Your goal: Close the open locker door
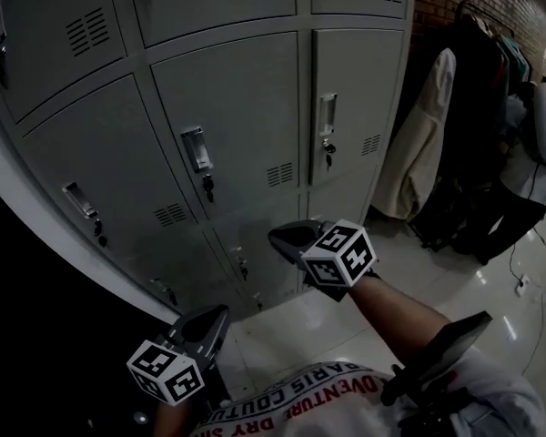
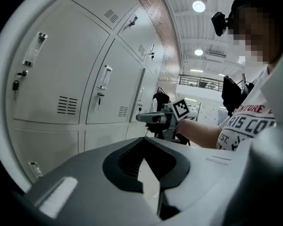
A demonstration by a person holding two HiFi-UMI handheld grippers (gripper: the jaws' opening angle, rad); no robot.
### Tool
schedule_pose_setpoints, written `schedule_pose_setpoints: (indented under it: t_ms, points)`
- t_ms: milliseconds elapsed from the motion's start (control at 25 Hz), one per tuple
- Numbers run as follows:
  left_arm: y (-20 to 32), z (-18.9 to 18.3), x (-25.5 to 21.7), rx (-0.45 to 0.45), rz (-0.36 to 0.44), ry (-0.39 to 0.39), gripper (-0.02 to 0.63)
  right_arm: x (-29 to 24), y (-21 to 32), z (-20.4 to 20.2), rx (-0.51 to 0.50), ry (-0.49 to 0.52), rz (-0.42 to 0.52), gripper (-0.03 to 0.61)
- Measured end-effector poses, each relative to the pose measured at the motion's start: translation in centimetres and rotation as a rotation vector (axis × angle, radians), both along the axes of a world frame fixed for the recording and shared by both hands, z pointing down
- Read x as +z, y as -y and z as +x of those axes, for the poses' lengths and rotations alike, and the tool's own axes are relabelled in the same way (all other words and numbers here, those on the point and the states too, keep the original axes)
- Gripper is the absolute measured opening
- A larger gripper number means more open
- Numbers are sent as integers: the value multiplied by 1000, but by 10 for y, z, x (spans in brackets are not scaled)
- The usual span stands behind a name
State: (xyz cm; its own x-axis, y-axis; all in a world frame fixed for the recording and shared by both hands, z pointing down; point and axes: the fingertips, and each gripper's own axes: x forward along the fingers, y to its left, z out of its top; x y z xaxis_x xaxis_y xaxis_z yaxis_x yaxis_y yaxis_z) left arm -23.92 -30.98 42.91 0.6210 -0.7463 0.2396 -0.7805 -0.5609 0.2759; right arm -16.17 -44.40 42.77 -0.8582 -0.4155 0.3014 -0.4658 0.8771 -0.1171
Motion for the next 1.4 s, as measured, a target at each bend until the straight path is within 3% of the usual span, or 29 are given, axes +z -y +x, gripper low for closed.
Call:
schedule_pose_setpoints:
  t_ms: [80, 280, 480, 600, 880, 1040, 1400]
  points:
    - [-21, 12, 9, -18, -19, 3, 5, 20, -40, 23, -29, 6, -58, -5]
    - [-101, 71, 39, -11, -67, -74, 5, 54, -171, 95, -107, -7, -136, -5]
    - [-199, 147, 43, 15, -60, -133, 5, 42, -311, 166, -114, 137, -215, -5]
    - [-244, 184, 34, 32, -34, -180, 5, 40, -369, 201, -98, 156, -225, -5]
    - [-304, 219, 8, 79, 11, -175, 5, 10, -432, 223, -122, 198, -167, -5]
    - [-316, 231, -7, 99, 42, -141, 5, -6, -438, 221, -123, 251, -135, -6]
    - [-329, 244, -13, 104, 51, -123, 5, -5, -451, 217, -148, 229, -88, -5]
